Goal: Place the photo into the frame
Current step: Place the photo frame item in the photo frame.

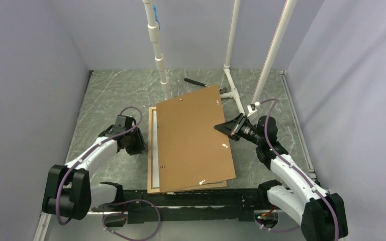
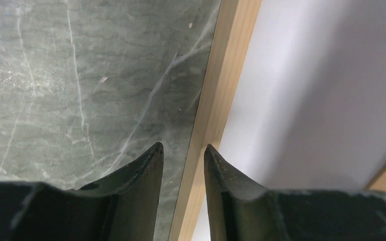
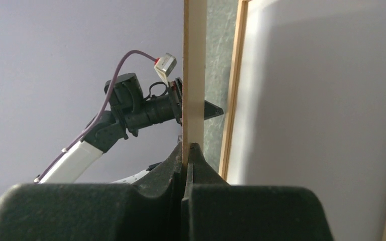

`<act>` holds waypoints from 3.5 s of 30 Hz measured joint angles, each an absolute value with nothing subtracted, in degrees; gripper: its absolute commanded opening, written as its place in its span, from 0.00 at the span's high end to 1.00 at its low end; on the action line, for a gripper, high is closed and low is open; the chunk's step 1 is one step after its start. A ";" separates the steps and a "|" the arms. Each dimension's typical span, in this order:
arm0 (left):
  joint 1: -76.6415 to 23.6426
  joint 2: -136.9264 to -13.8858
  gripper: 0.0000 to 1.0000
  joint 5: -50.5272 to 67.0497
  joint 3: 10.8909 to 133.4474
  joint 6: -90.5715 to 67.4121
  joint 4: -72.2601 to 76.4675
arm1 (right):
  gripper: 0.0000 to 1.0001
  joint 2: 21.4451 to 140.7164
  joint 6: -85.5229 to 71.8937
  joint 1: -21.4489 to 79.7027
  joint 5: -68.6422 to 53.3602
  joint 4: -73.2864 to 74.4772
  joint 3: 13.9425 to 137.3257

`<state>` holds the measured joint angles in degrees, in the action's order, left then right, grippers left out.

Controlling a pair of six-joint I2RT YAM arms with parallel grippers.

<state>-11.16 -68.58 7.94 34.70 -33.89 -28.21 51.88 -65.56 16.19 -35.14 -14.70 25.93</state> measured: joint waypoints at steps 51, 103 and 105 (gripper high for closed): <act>-17.52 -83.50 0.76 7.31 39.70 -33.65 -18.46 | 1.00 64.99 -61.91 18.96 -28.51 -26.17 20.99; -17.63 -84.97 0.76 7.44 41.28 -33.39 -19.68 | 1.00 71.35 -61.36 17.28 -28.12 -25.12 25.52; -17.67 -84.97 0.76 7.44 41.28 -33.39 -19.68 | 1.00 71.09 -61.52 16.88 -28.86 -24.40 25.76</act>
